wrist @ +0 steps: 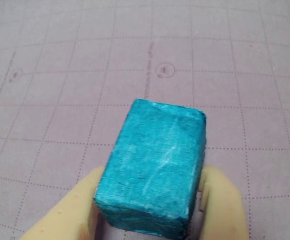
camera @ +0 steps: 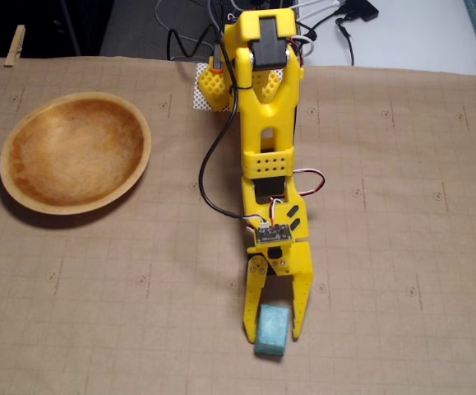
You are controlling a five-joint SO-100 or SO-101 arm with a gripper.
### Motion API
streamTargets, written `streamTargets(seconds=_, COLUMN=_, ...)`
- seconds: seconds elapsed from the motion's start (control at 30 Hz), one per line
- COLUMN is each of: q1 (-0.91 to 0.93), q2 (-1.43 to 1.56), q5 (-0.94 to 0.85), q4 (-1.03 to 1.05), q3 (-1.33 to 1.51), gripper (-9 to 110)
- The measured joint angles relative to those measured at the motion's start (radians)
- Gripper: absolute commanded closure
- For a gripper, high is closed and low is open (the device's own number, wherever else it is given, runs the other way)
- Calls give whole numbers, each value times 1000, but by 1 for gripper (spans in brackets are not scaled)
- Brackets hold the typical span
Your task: Grasp a blue block and put it in the bowl.
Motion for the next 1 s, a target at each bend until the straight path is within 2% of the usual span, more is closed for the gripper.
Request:
streamTargets(seconds=0.43, q1=0, q2=0, q5=0, q4=0, q3=0, gripper=104)
streamTargets(seconds=0.73, q1=0, q2=3, q5=0, q4=0, q3=8, gripper=105)
streamTargets(seconds=1.0, q1=25, q2=149, q5=0, q4=0, q3=130, gripper=104)
